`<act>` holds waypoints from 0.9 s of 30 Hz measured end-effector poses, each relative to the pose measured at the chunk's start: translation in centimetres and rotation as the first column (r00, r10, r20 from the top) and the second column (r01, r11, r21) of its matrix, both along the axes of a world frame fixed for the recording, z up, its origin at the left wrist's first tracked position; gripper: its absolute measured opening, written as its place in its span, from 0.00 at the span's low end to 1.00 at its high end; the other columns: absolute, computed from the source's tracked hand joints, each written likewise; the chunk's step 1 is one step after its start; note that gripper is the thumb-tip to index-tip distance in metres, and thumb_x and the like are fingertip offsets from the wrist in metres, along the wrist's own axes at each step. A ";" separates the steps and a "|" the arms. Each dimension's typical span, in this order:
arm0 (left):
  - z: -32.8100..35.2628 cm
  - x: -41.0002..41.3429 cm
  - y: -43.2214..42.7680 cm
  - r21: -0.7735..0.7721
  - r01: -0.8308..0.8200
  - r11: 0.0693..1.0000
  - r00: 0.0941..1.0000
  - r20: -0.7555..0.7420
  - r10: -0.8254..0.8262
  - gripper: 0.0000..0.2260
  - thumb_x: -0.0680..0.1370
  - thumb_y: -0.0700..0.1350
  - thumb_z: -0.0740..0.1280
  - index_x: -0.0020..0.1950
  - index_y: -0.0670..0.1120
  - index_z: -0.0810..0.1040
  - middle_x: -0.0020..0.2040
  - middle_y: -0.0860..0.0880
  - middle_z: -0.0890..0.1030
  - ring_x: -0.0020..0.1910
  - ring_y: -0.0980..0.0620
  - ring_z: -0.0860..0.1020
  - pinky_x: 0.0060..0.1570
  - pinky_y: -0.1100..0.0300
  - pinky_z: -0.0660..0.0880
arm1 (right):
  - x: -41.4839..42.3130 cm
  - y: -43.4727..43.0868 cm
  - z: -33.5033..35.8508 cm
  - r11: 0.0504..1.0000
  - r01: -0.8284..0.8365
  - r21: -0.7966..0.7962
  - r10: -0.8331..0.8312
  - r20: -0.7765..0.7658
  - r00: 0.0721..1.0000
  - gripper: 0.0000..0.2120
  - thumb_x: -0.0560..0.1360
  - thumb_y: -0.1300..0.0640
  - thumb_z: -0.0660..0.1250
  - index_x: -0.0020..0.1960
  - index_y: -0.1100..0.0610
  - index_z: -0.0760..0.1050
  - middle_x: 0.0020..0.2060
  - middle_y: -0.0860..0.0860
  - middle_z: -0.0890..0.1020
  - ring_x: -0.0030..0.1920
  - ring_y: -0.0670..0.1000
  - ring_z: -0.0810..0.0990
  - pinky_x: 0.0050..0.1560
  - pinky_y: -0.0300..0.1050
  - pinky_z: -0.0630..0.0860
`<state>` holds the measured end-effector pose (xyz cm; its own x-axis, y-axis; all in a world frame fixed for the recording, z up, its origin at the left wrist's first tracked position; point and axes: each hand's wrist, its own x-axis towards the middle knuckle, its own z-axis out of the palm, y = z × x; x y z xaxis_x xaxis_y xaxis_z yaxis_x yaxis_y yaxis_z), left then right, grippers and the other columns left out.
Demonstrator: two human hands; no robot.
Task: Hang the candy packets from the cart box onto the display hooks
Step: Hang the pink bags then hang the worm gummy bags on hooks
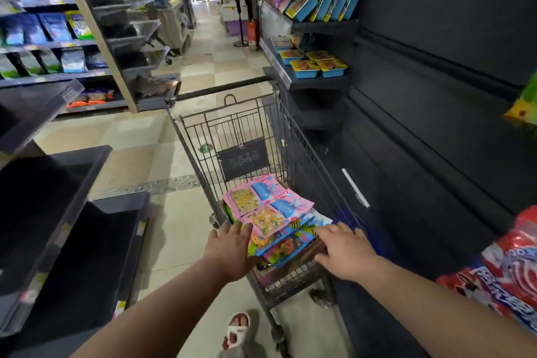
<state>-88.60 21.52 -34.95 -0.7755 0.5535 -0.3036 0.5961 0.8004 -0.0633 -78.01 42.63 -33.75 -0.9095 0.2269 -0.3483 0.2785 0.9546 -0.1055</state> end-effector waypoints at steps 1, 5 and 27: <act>-0.5 -1.5 0.5 0.001 0.014 1.000 1.000 0.010 -0.014 0.36 0.77 0.63 0.59 0.79 0.49 0.51 0.78 0.45 0.58 0.76 0.43 0.56 0.71 0.46 0.61 | -1.1 0.3 -0.3 1.000 0.009 0.002 -0.009 0.004 1.000 0.26 0.78 0.45 0.59 0.73 0.49 0.60 0.72 0.50 0.65 0.74 0.55 0.59 0.72 0.59 0.57; -2.2 -8.4 2.9 -0.007 0.092 0.996 0.994 0.051 -0.092 0.35 0.78 0.61 0.60 0.79 0.49 0.51 0.78 0.46 0.57 0.77 0.42 0.55 0.72 0.46 0.59 | -6.4 1.5 -2.2 0.997 0.081 0.000 -0.081 0.033 0.996 0.24 0.78 0.44 0.58 0.72 0.50 0.61 0.71 0.50 0.67 0.72 0.55 0.62 0.70 0.57 0.60; -17.5 -37.1 9.2 -0.109 0.255 0.961 0.917 0.342 -0.204 0.37 0.77 0.61 0.63 0.79 0.49 0.51 0.78 0.45 0.58 0.77 0.42 0.57 0.73 0.44 0.57 | -25.5 -0.7 -15.2 0.505 0.772 -0.385 -0.634 0.441 0.635 0.25 0.79 0.45 0.59 0.73 0.51 0.60 0.64 0.51 0.75 0.52 0.49 0.74 0.46 0.39 0.68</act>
<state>-125.71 30.74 -52.46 -0.4772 0.6333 -0.6093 0.7699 0.6356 0.0576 -103.49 41.94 -48.97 -0.4095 0.4879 -0.7709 0.9119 0.2440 -0.3300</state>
